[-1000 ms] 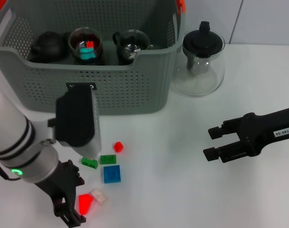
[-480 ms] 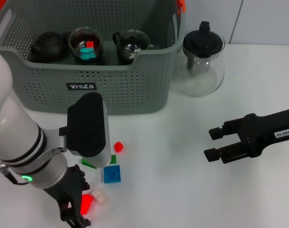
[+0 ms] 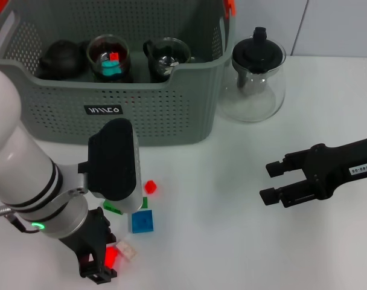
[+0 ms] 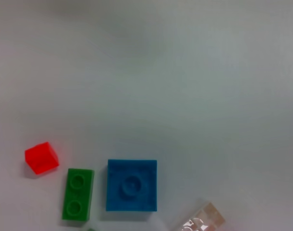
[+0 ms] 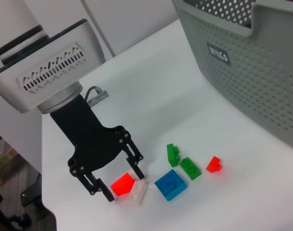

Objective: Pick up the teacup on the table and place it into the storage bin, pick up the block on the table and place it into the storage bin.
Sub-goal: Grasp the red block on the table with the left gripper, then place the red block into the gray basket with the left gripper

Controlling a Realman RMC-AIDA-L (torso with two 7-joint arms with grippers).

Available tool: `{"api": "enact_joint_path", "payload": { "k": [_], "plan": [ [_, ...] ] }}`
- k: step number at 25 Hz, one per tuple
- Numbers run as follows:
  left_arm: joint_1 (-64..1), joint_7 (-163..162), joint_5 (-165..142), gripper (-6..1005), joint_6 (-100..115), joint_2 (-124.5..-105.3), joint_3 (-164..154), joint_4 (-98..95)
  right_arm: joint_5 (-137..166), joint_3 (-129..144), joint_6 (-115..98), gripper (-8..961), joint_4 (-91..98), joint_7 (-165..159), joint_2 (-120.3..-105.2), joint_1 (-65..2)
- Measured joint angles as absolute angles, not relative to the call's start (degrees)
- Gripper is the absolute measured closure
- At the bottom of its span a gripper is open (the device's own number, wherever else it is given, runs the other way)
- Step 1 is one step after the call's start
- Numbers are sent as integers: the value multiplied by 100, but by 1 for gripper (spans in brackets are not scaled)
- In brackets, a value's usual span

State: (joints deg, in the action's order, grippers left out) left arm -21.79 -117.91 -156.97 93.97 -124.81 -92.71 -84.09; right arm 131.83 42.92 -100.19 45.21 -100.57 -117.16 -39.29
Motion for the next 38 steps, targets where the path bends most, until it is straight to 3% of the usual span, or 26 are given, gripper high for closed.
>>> {"api": "enact_joint_path", "payload": {
  "k": [3,22,27,38],
  "plan": [
    [-2179,-11780,-15723,385,9386,-12481,-9273,-8393,13183,4290,-10019,132,4524,-10055,-11715,-3929],
    [-2129,-11702,-15749,457,9238,-12481,-9204,-8302,13183,4280,-10010,131,4518,-10044,-11715,-3925],
    [-2100,-11719,-15639,586,9323,-12480,-9007,-8484,13184,4280,-10010,131,4518,-10045,-11716,-3922],
    [-2286,-12294,-13001,586,10376,-12440,-5874,-9390,13184,4280,-10042,131,4559,-10044,-11716,-3919]
  ]
}}
